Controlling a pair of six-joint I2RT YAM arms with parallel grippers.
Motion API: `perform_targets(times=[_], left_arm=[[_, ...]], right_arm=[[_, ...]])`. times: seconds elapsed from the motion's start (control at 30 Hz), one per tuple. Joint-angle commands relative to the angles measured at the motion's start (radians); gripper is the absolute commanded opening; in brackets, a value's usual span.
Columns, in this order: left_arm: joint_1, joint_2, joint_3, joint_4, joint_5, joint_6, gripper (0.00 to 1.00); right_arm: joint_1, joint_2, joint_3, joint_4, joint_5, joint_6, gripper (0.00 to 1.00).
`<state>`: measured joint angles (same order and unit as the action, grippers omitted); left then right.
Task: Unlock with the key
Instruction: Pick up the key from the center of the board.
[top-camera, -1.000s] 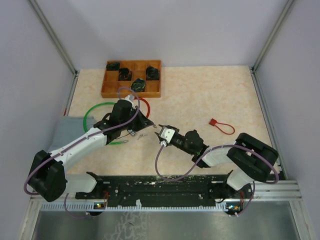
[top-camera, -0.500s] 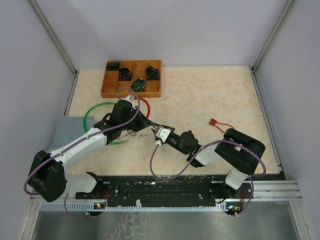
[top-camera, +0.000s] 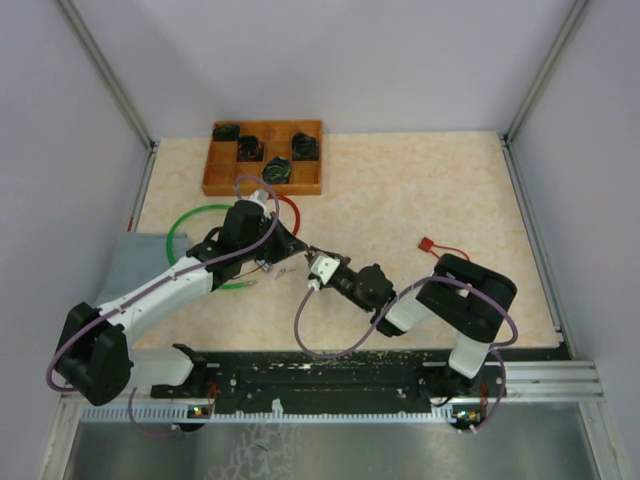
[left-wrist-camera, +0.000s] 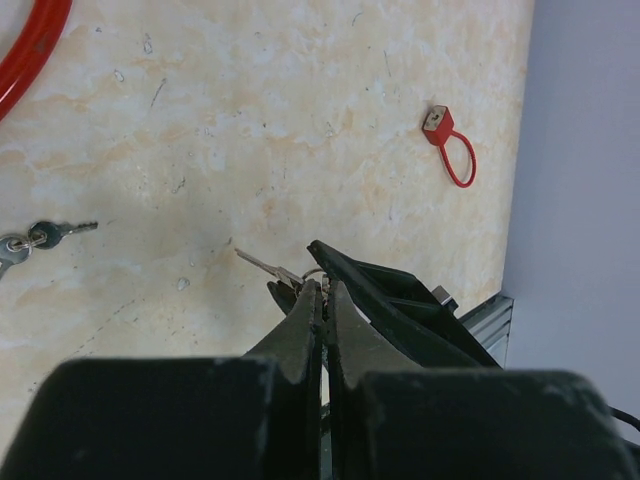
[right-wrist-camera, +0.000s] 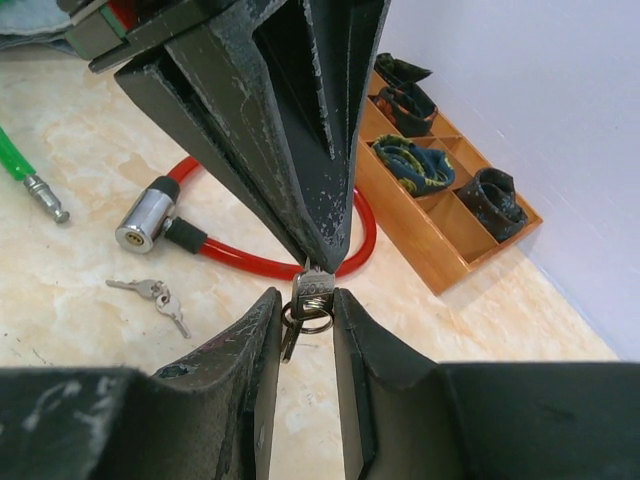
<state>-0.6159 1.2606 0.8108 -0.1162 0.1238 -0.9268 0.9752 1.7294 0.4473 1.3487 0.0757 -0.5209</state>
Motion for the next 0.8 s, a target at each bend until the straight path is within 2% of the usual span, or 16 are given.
perform_targets(times=[0.0,0.17,0.3,0.4,0.5,0.73,0.77], left_arm=[[-0.009,-0.010,-0.002,0.043,0.022,-0.008,0.00],[-0.008,0.009,-0.002,0.052,0.039,-0.005,0.01],[-0.008,0.005,0.003,0.062,0.052,0.030,0.10],[-0.008,-0.025,-0.004,0.061,0.025,0.052,0.21],[-0.007,-0.067,-0.022,0.080,-0.001,0.070,0.31],[-0.004,-0.152,-0.076,0.158,-0.009,0.164,0.41],[-0.004,-0.165,-0.081,0.161,-0.014,0.178,0.46]], right_arm=[[0.016,0.011,0.008,0.112,0.017,0.010,0.26],[0.026,0.019,0.007,0.141,0.023,0.009,0.20],[0.027,0.011,-0.001,0.146,0.013,0.042,0.07],[0.026,-0.005,-0.015,0.137,0.003,0.075,0.00],[0.024,-0.038,-0.035,0.128,-0.025,0.119,0.00],[-0.020,-0.153,-0.054,0.045,-0.176,0.275,0.00],[-0.034,-0.164,-0.060,0.051,-0.193,0.311,0.00]])
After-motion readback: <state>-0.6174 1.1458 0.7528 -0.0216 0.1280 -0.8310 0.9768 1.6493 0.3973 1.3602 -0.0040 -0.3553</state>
